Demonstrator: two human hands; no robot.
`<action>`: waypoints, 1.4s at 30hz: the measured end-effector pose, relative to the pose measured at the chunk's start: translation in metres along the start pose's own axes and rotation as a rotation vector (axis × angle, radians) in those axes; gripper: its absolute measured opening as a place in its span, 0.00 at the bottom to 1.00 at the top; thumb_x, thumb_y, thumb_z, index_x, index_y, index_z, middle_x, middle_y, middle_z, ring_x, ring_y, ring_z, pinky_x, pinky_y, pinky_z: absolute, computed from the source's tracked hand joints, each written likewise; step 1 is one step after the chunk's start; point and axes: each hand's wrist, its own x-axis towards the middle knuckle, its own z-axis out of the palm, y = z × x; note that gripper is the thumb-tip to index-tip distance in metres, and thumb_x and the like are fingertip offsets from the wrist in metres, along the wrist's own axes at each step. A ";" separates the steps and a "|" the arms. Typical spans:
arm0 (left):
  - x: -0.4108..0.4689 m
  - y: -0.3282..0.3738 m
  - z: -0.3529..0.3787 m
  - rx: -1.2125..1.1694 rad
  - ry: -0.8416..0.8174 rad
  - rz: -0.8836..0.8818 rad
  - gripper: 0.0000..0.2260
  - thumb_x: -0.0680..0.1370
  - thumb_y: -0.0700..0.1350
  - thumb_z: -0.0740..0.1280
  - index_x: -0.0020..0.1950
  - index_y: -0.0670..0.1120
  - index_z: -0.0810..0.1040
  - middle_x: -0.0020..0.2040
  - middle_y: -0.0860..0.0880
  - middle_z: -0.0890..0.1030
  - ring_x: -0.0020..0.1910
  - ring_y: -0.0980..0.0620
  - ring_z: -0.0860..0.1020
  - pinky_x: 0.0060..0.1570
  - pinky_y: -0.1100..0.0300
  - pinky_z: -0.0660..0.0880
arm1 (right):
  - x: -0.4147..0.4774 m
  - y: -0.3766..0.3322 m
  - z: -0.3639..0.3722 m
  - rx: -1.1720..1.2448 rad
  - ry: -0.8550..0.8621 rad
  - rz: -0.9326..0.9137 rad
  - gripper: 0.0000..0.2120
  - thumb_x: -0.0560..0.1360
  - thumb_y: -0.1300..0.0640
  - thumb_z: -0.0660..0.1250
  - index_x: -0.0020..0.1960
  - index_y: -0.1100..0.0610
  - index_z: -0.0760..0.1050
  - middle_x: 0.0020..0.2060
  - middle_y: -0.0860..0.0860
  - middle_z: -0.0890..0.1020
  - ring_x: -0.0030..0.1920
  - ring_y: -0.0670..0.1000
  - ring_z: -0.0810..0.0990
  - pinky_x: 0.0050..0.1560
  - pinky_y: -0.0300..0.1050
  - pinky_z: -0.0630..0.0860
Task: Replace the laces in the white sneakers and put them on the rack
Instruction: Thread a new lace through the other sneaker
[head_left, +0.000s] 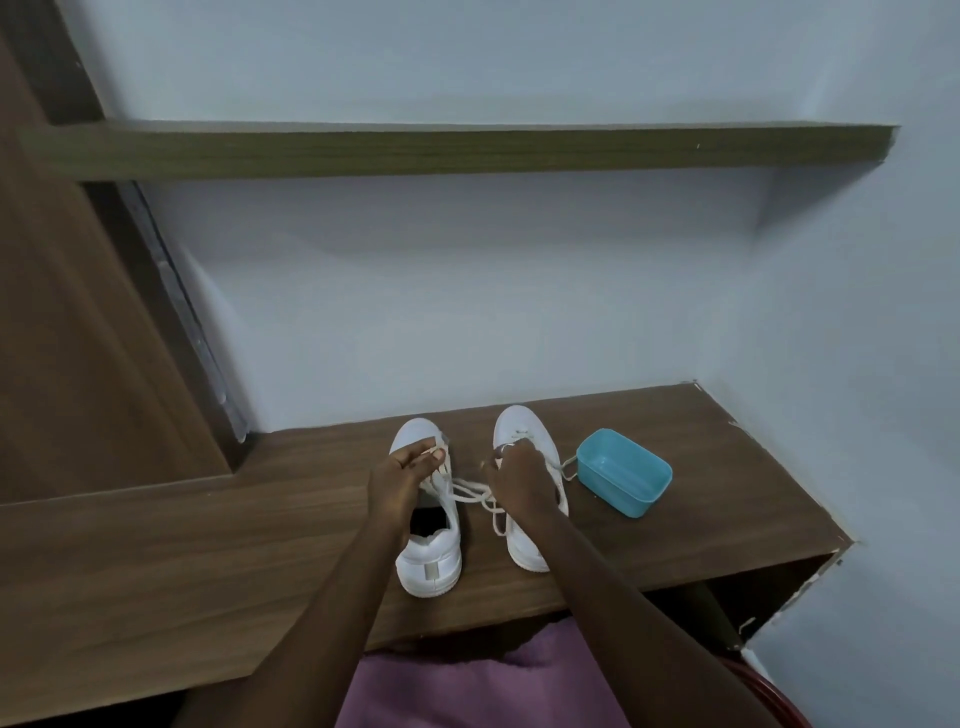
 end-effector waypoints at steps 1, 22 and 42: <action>-0.001 0.002 0.001 0.012 -0.013 0.009 0.07 0.73 0.40 0.71 0.49 0.48 0.83 0.48 0.46 0.85 0.51 0.49 0.81 0.59 0.52 0.75 | 0.001 -0.002 0.000 0.161 -0.029 0.005 0.15 0.78 0.54 0.61 0.53 0.65 0.79 0.49 0.58 0.80 0.50 0.55 0.78 0.54 0.50 0.75; 0.018 0.010 -0.012 0.074 0.161 -0.014 0.15 0.76 0.32 0.63 0.61 0.45 0.77 0.53 0.46 0.81 0.46 0.51 0.77 0.46 0.58 0.75 | 0.050 0.035 -0.037 0.850 -0.074 0.419 0.05 0.76 0.65 0.61 0.43 0.58 0.73 0.42 0.56 0.80 0.40 0.52 0.79 0.39 0.40 0.76; 0.009 0.051 0.000 0.225 -0.255 0.063 0.07 0.79 0.37 0.62 0.50 0.40 0.80 0.37 0.49 0.76 0.29 0.58 0.67 0.25 0.70 0.63 | 0.046 -0.023 -0.046 0.400 0.071 -0.010 0.06 0.74 0.63 0.61 0.44 0.56 0.75 0.36 0.58 0.83 0.32 0.54 0.79 0.43 0.49 0.80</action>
